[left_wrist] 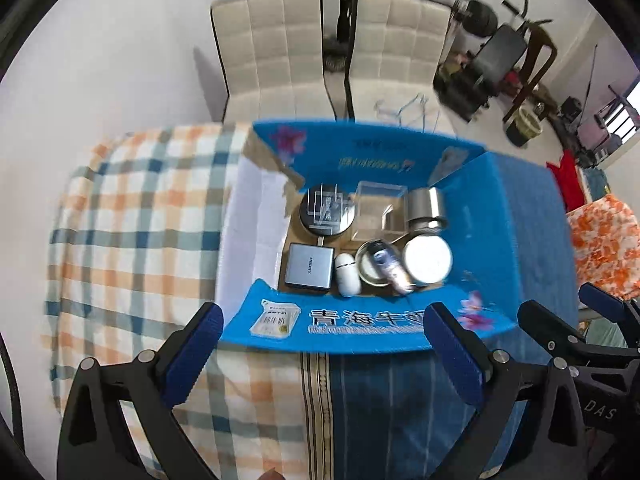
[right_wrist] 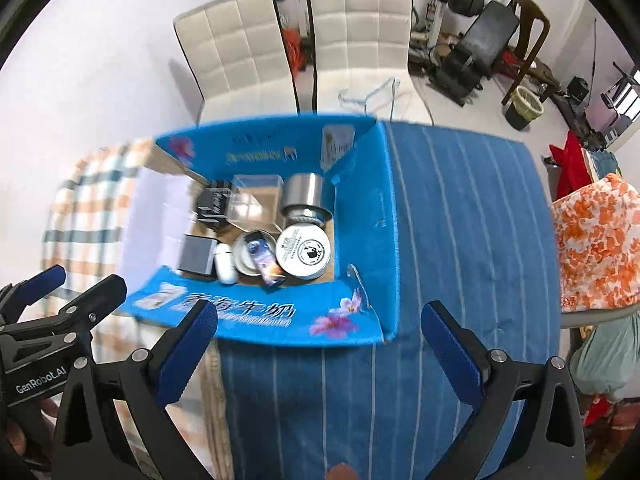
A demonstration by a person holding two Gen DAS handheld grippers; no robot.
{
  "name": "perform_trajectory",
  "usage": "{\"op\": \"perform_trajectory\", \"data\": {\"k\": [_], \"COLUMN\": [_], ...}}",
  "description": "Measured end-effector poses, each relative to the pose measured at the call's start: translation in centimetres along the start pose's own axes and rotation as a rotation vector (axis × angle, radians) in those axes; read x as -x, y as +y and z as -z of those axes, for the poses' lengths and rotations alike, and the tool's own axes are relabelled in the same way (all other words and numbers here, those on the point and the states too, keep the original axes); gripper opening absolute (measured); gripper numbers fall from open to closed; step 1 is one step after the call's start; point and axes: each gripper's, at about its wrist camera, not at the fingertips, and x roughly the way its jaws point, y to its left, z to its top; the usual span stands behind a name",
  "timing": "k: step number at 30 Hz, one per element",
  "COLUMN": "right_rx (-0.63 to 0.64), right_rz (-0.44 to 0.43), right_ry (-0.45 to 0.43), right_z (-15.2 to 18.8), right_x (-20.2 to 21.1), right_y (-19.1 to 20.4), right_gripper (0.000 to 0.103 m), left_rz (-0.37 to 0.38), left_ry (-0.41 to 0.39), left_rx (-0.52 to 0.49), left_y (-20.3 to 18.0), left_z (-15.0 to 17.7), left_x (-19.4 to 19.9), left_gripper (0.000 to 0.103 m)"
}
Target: Organize rigid objects
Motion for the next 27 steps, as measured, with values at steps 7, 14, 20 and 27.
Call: {"op": "perform_trajectory", "data": {"k": [7,14,20,27], "right_rx": [-0.015,-0.012,0.02,0.019], "right_rz": [-0.031,-0.076,-0.081,-0.032], "right_ry": [-0.1,-0.122,-0.131,-0.158], "right_z": [2.1,4.2,5.6,5.7], "right_x": [9.1,14.7,17.5,18.1], "right_y": [-0.8,-1.4,-0.8,-0.8], "right_gripper": [0.103,0.103,0.103,0.103], "left_rz": [0.02,0.027,0.023,0.014], "left_ry": [-0.081,-0.115,-0.136,-0.154], "left_rx": [-0.001,-0.005,0.0,0.012], "left_y": [-0.6,-0.8,-0.6,-0.3], "left_z": [1.7,3.2,3.8,4.0], "left_x": [7.4,11.3,13.5,13.8], "left_gripper": [0.103,0.103,0.103,0.103]}}
